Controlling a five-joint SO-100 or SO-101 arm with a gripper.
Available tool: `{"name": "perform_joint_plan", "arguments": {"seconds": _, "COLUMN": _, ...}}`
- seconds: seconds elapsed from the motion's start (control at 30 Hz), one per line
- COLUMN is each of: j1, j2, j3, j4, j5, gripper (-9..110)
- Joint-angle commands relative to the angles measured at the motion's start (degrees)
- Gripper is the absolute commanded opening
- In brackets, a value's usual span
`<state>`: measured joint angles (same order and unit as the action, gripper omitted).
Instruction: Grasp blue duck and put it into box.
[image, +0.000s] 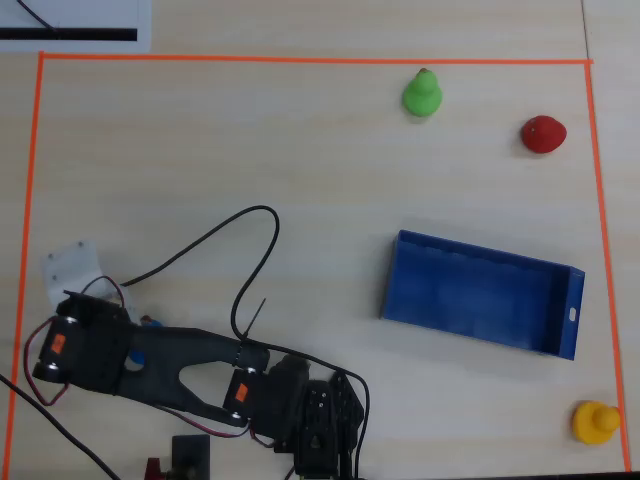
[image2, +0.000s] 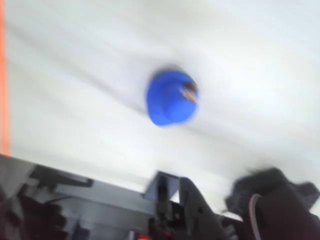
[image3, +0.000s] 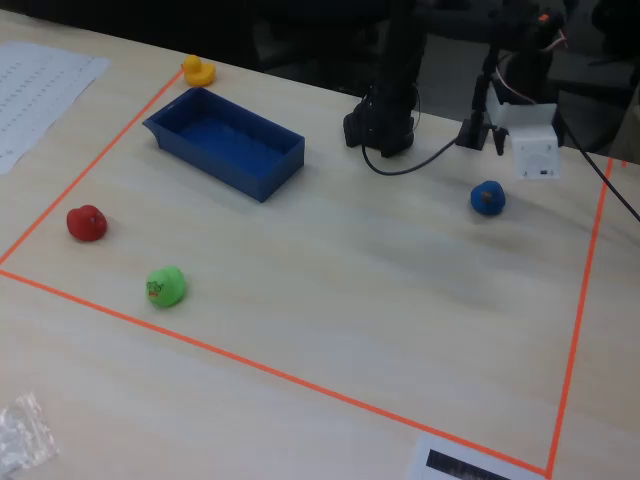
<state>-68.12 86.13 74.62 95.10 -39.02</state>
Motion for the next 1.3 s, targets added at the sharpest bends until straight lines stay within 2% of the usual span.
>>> {"name": "perform_joint_plan", "arguments": {"seconds": 0.0, "j1": 2.6, "j2": -3.1, "j3": -2.9, "j4": -2.4, "j5": 0.8, "gripper": 43}}
{"name": "perform_joint_plan", "arguments": {"seconds": 0.23, "j1": 9.8, "j2": -0.1, "j3": 12.7, "j4": -12.8, "j5": -2.2, "gripper": 43}}
{"name": "perform_joint_plan", "arguments": {"seconds": 0.57, "j1": 6.4, "j2": 5.8, "j3": 29.3, "j4": -18.2, "j5": 2.5, "gripper": 43}}
{"name": "perform_joint_plan", "arguments": {"seconds": 0.97, "j1": 2.4, "j2": 3.0, "j3": 30.8, "j4": -21.3, "j5": 8.7, "gripper": 43}}
{"name": "perform_joint_plan", "arguments": {"seconds": 1.27, "j1": 4.3, "j2": -3.7, "j3": 31.0, "j4": -25.4, "j5": 8.3, "gripper": 43}}
